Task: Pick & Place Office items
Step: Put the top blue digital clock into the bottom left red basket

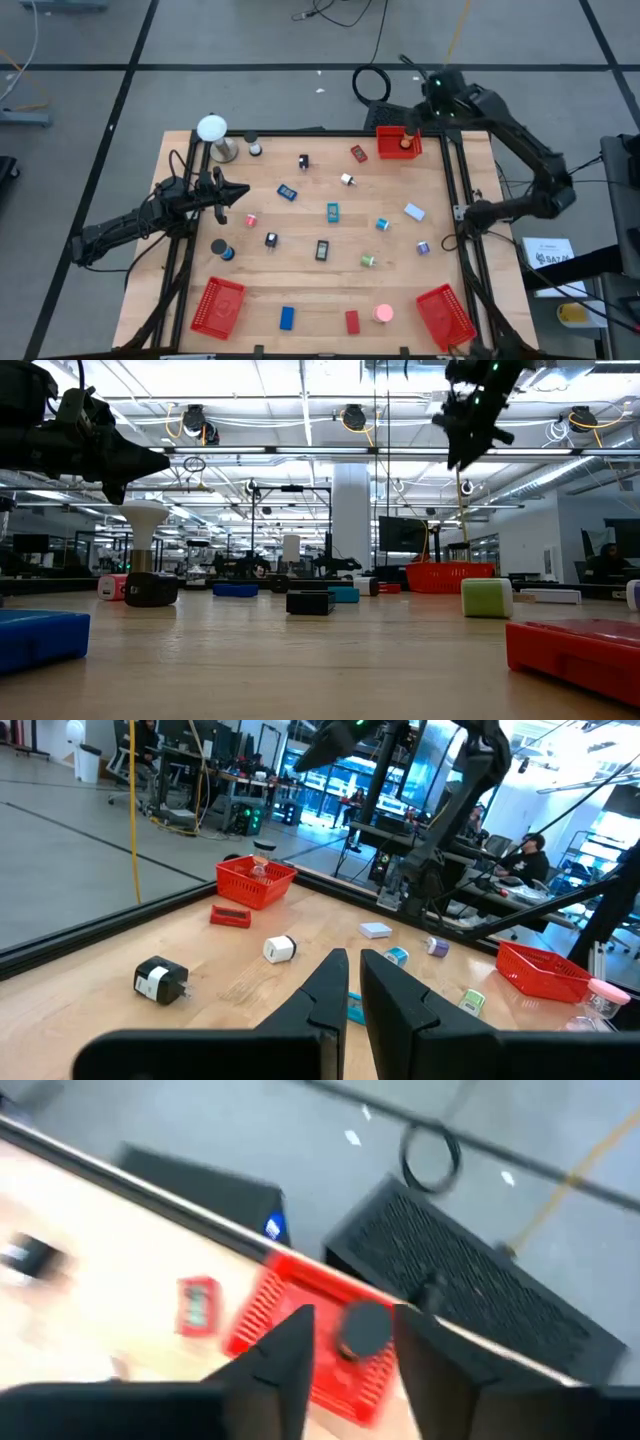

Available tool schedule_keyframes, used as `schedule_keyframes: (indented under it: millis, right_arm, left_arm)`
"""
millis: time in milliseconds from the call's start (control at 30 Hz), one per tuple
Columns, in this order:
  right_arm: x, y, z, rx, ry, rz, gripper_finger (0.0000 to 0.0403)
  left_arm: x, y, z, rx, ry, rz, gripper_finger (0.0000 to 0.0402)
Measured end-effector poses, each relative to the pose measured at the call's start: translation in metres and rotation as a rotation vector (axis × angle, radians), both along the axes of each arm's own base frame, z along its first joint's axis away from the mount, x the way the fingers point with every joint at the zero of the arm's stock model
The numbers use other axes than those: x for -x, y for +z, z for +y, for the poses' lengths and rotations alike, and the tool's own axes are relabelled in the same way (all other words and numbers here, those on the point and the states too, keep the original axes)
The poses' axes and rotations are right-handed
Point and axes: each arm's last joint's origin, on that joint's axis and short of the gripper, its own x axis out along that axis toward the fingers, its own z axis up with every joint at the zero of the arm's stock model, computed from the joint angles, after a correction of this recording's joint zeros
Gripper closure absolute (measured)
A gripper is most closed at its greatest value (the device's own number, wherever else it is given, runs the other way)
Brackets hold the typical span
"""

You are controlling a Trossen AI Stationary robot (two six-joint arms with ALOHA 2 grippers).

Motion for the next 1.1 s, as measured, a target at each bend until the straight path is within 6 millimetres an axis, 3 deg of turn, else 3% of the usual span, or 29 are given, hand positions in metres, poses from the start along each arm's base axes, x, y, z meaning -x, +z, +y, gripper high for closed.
schedule_keyframes:
  millis: [133,300,467,667,867,1100]
  right_arm:
    - [-0.012,0.006,0.031,0.088,0.084,-0.145,0.0343]
    - [-0.032,-0.009,0.069,0.168,0.237,-0.328,0.0398]
    - [-0.050,-0.042,0.109,0.198,0.391,-0.550,0.0389]
    - [-0.060,-0.090,0.151,0.237,0.534,-0.695,0.0401]
    - [-0.055,-0.116,0.172,0.298,0.502,-0.687,0.0400]
    - [-0.047,-0.116,0.175,0.329,0.529,-0.690,0.0400]
  left_arm:
    - [0.000,0.000,0.001,0.000,0.018,-0.001,0.0371]
    - [0.000,0.000,0.001,0.001,0.052,-0.003,0.0371]
    - [0.001,0.005,0.001,0.033,0.047,-0.058,0.0371]
    - [0.002,0.018,0.000,0.258,0.003,-0.259,0.0371]
    - [0.003,0.022,0.000,0.329,-0.021,-0.320,0.0371]
    - [0.002,0.027,-0.002,0.376,-0.062,-0.312,0.0371]
